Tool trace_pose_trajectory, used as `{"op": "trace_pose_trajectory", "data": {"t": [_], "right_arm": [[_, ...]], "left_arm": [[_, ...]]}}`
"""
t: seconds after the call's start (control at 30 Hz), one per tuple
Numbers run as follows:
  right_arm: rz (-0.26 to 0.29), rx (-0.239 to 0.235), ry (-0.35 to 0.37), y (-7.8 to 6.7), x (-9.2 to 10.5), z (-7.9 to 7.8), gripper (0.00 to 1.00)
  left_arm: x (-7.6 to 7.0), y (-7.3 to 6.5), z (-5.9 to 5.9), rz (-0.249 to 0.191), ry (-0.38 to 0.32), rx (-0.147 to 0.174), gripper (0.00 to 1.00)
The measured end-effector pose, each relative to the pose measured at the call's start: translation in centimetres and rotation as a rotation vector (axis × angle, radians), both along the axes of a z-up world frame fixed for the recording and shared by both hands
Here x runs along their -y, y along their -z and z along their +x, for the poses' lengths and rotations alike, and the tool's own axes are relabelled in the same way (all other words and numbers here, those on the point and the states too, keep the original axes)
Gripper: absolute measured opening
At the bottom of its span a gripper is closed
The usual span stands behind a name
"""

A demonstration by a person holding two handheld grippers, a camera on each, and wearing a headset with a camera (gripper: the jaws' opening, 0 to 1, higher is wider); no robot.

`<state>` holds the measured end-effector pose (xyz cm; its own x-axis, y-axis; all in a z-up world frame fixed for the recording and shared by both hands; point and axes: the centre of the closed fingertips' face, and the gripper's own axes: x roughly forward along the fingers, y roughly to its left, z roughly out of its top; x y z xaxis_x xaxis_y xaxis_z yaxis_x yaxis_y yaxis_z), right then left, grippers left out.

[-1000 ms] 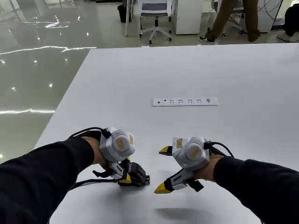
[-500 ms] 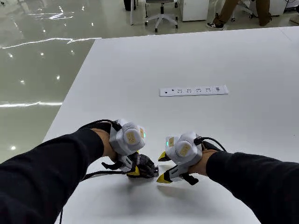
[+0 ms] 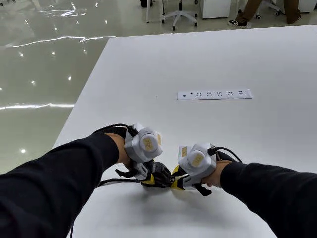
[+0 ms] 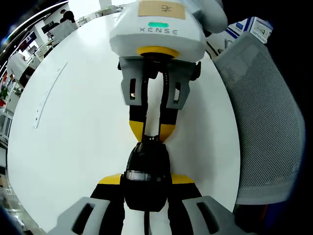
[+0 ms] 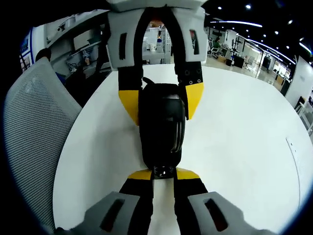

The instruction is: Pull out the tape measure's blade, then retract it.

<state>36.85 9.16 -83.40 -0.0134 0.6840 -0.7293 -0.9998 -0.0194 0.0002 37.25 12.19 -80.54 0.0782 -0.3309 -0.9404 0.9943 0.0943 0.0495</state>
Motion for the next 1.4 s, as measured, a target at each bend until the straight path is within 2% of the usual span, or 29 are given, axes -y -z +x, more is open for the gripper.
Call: {"op": "trace_pose_trajectory", "data": {"t": [0.03, 0.13, 0.23, 0.33, 0.37, 0.73, 0.83, 1.0, 1.13, 1.4], "right_arm": [[-0.002, -0.015, 0.004, -0.3, 0.2, 0.1, 0.10], [-0.013, 0.000, -0.009, 0.6, -0.3, -0.3, 0.10], [-0.025, 0.009, -0.020, 0.8, -0.4, -0.3, 0.11], [0.011, 0.009, -0.018, 0.6, -0.1, -0.2, 0.09], [0.017, -0.006, -0.004, 0.6, 0.1, -0.3, 0.08], [0.009, -0.032, 0.022, 0.6, 0.5, 0.0, 0.07], [-0.009, -0.043, 0.034, 0.8, 1.0, 0.0, 0.08], [-0.017, -0.024, 0.021, 0.8, 1.3, 0.0, 0.08], [-0.022, -0.035, 0.037, 0.7, 1.6, 0.1, 0.08], [-0.031, -0.018, 0.035, 0.7, 2.2, 0.2, 0.08]], "left_arm": [[0.0, 0.0, 0.0, 0.003, -0.003, -0.001, 0.30], [0.0, 0.0, 0.0, 0.007, -0.007, 0.006, 0.30], [0.0, 0.0, 0.0, -0.001, -0.011, 0.008, 0.30], [0.0, 0.0, 0.0, 0.000, -0.014, 0.009, 0.30], [0.0, 0.0, 0.0, 0.004, -0.014, 0.008, 0.30], [-0.1, -0.1, 0.1, -0.011, -0.033, 0.004, 0.30], [0.0, -0.1, 0.1, -0.014, -0.034, 0.006, 0.30], [0.0, -0.1, 0.2, -0.020, -0.040, 0.005, 0.30], [0.0, -0.1, 0.2, -0.024, -0.042, 0.007, 0.30], [0.0, -0.1, 0.2, -0.026, -0.046, 0.007, 0.30]]}}
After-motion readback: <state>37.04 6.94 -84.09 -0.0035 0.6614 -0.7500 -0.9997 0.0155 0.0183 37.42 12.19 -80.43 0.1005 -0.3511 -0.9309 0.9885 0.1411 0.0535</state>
